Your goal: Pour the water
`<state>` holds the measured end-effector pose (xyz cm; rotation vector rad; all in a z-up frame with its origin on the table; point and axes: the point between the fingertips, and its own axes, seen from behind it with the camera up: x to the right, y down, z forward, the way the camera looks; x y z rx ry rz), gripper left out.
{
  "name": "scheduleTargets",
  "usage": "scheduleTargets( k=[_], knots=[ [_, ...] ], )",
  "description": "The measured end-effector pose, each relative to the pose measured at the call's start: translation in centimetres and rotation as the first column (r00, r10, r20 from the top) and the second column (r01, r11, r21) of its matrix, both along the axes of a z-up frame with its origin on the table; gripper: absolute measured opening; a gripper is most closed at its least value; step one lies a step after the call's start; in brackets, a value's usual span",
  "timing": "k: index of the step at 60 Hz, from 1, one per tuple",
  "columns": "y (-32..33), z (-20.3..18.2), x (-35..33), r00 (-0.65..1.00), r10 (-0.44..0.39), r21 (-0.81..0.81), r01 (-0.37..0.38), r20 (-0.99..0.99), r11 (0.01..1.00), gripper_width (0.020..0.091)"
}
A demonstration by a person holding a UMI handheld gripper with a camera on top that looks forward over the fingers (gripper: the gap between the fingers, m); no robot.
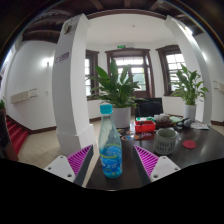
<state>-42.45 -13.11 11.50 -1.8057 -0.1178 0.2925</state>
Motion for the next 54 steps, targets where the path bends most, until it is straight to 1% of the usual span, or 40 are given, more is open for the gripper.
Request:
scheduleTargets(
  k=[12,16,18,20,22,24,28,30,31,32,33,46,54],
  knots=[
    [4.8,-0.6,-2.1,1.000,-0.006,0.013,0.006,-0.013,1.000,0.0804],
    [6.1,-1.5,-2.6,1.000,0.001,-0.004,-0.001,-0.019,1.000,0.0779],
    [6.5,-1.6,-2.6,1.000,-0.001,-0.002,0.001,-0.022,1.000,0.0745],
    [7.0,-1.8,-2.7,1.000,-0.005,0.003,0.005,-0.023,1.000,0.0691],
    [7.2,-2.0,-3.0,1.000,0.002,0.006,-0.002,-0.022,1.000,0.0553],
    [7.8,-1.8,-3.1,1.000,0.008,0.023,-0.008,-0.016,1.000,0.0543],
    [7.7,-2.0,-3.2,1.000,0.004,0.038,-0.003,-0.006,0.999,0.0497],
    [7.7,-1.9,-3.2,1.000,0.004,0.041,-0.005,0.002,0.999,0.0463],
    [7.8,-1.9,-3.2,1.000,0.005,0.044,-0.006,0.004,0.999,0.0433],
    [7.8,-2.0,-3.2,1.000,0.006,0.045,-0.006,0.006,0.999,0.0434],
    [7.8,-2.0,-3.2,1.000,0.005,0.046,-0.005,0.004,0.999,0.0399],
    [8.0,-2.1,-3.0,1.000,0.007,0.054,-0.007,-0.001,0.999,0.0396],
    [8.1,-2.1,-3.0,0.998,0.009,0.004,-0.008,-0.062,1.000,0.0394]
  ],
)
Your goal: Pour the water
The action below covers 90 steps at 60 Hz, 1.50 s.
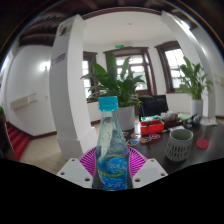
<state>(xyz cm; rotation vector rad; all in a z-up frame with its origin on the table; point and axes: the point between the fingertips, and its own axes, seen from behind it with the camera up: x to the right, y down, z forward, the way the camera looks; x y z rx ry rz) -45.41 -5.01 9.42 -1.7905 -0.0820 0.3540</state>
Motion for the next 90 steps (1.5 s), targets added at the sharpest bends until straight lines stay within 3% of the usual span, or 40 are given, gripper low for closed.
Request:
scheduleTargets(
  k=[13,25,33,41,56,74,80,89,90],
  knots=[
    [3.6,2.8,1.5,0.869,-0.086,-0.127,0.026,-0.488,0.992,0.0395],
    [7.1,5.5,6.1,0.386,-0.195,-0.193,0.045,-0.902,0.980,0.0394],
    [8.3,6.2,9.5,0.080,-0.246,-0.241,0.063,-0.966,0.968,0.0393],
    [8.5,6.2,10.6,-0.161,-0.270,-0.278,0.032,-0.950,0.960,0.0393],
    [8.4,4.6,10.7,-0.397,-0.322,-0.342,-0.020,-0.860,0.939,0.0395],
    [8.8,5.0,10.5,-0.313,-0.330,-0.342,-0.017,-0.891,0.940,0.0395],
    [9.8,6.5,9.7,-0.048,-0.317,-0.317,0.003,-0.947,0.948,0.0396],
    [11.8,10.4,10.2,0.483,-0.197,-0.192,0.059,-0.853,0.980,0.0394],
    [9.7,11.4,10.9,0.538,-0.173,-0.163,0.068,-0.825,0.984,0.0393]
  ],
)
